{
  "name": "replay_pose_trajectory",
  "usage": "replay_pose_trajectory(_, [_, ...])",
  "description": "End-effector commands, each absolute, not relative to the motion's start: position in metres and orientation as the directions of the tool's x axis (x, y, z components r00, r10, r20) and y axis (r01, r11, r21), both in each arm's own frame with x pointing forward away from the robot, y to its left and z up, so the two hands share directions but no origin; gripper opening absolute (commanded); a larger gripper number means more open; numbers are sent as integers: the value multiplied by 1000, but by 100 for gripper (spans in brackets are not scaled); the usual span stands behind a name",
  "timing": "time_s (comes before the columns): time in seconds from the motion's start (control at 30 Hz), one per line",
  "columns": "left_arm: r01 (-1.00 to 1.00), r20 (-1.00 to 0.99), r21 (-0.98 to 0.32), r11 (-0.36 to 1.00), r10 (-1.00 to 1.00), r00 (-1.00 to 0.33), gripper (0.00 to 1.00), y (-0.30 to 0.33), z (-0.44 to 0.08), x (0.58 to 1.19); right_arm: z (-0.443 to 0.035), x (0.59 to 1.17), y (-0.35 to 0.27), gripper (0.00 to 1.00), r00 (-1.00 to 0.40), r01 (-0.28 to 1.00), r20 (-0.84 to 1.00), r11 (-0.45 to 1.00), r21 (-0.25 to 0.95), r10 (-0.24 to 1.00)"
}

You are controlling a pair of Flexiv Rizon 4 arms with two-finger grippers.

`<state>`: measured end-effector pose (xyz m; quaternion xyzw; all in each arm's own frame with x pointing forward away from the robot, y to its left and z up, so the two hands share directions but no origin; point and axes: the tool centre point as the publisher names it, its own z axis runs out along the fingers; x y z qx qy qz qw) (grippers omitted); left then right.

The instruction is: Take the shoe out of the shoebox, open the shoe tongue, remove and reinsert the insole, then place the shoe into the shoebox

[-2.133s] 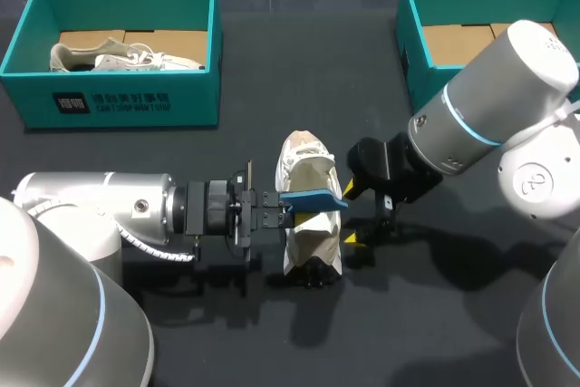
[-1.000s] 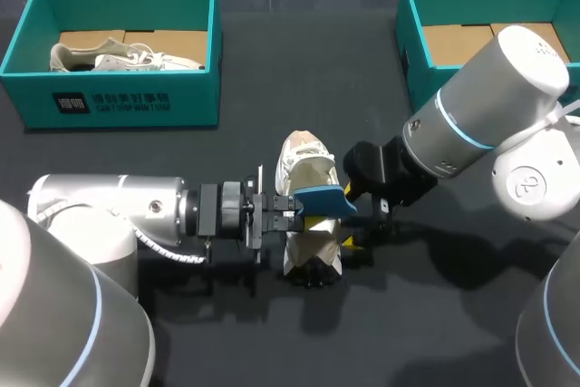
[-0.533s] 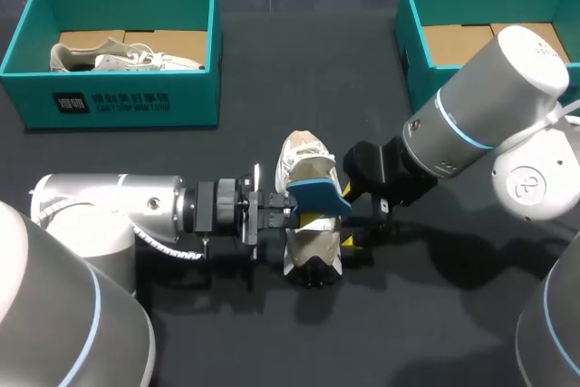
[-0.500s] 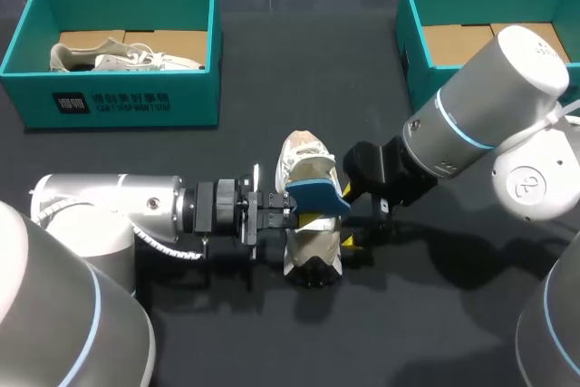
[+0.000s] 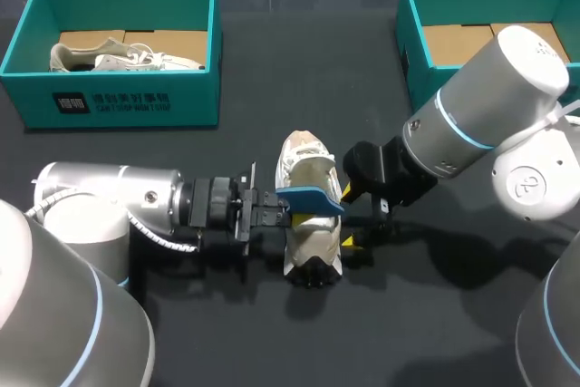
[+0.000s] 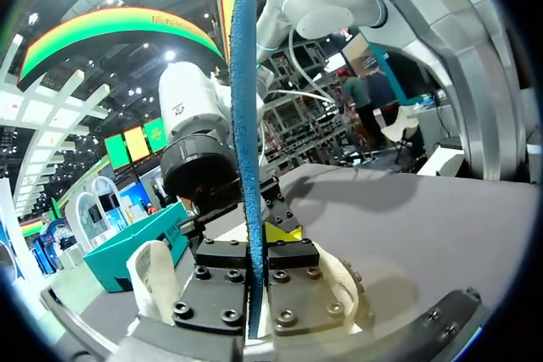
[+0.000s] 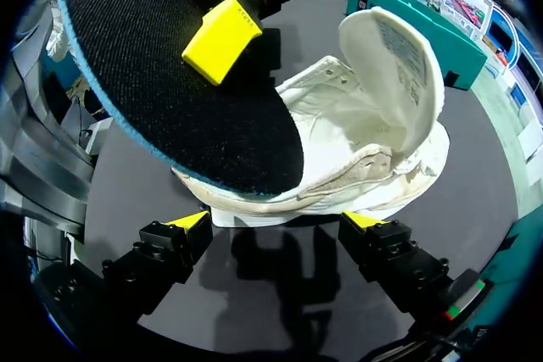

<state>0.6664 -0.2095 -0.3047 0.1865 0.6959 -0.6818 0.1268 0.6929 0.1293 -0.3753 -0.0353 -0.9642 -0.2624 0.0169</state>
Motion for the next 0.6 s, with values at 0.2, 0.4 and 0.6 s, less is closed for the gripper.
replay_pose_trajectory(0.2, [463,-459,-886,11,113,-881,0,-213,-314,676,-376,692,131,100,-997,78,50,861,502,60])
replay_pose_trajectory(0.4, [494,-488,-868,50,98,-867,0,-212,-323,681,-376,692,131,100,-997,78,50,861,502,60])
replay_pose_trajectory(0.6, [506,-499,-859,71,97,-861,0,-211,-334,685,-376,692,131,100,-997,78,50,861,502,60])
